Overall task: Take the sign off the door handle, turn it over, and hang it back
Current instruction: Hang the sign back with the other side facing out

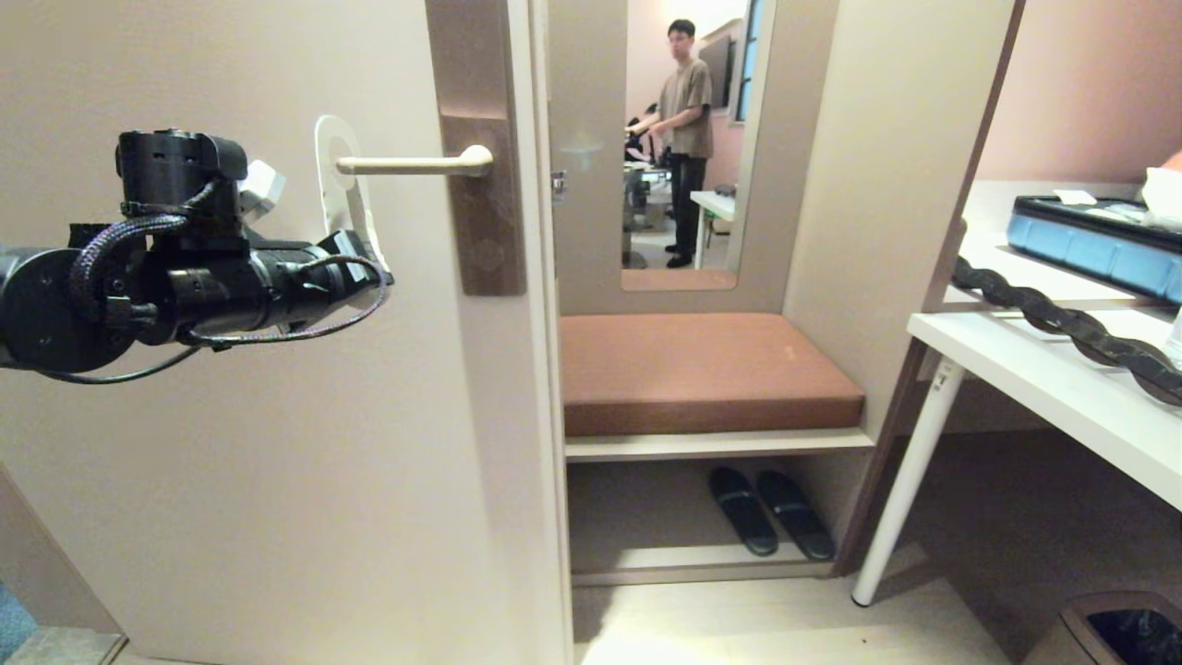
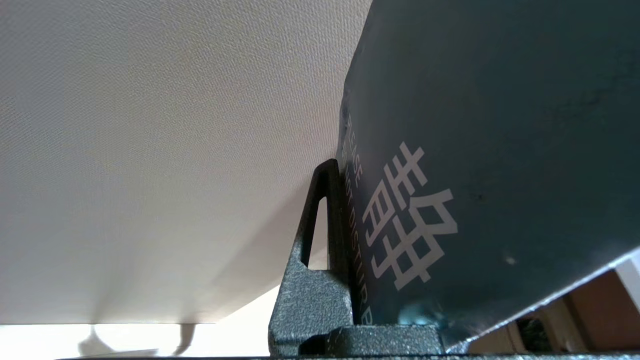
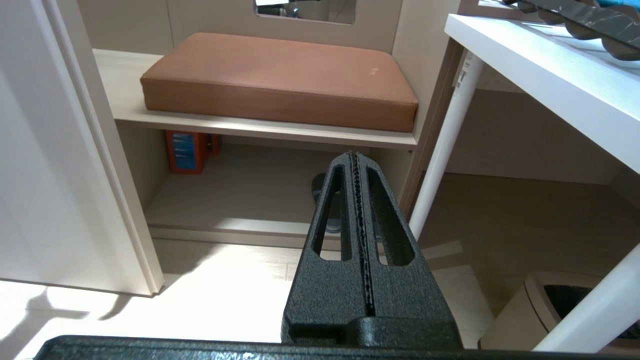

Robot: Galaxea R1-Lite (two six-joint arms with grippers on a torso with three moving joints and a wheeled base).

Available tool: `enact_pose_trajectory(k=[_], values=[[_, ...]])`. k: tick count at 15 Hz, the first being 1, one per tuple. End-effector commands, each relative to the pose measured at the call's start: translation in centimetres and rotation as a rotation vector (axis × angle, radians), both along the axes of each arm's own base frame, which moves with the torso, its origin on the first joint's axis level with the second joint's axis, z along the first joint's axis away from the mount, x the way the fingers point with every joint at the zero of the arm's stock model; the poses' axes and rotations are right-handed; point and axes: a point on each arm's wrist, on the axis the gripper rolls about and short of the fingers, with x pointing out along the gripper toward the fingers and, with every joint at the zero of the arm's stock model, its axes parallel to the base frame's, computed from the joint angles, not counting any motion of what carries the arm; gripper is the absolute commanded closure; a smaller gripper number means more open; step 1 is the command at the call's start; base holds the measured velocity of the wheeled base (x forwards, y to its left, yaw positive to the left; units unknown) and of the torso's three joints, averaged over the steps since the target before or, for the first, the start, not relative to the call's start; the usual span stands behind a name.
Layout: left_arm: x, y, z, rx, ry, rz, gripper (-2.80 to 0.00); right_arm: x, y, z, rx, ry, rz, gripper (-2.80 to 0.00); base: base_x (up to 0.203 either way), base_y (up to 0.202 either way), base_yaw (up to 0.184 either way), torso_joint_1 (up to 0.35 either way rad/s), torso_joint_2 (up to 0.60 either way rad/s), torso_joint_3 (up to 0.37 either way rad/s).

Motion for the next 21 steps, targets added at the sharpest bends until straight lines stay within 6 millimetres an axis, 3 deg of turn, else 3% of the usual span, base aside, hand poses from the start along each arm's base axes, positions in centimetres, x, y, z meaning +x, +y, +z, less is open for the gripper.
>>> enact_pose_trajectory(k=[1, 6, 21], values=[[0.0, -0.1, -0.2, 0.006, 0.007, -0.005, 0.0, 0.0, 0.0, 0.0, -0.001, 0.0, 0.001, 0.0, 0.0, 0.0, 0.0, 0.0, 0.0, 0.0], [-0.4, -1.2, -0.7, 0.009, 0.022, -0.038, 0.0, 0.0, 0.0, 0.0, -0.001, 0.0, 0.001, 0.0, 0.0, 0.0, 0.0, 0.0, 0.0, 0.0], [-2.1, -5.2, 0.4, 0.003, -0.039, -0.154, 0.0, 0.0, 0.0, 0.0, -0.001, 0.0, -0.001, 0.0, 0.0, 0.0, 0.0, 0.0, 0.0, 0.0]])
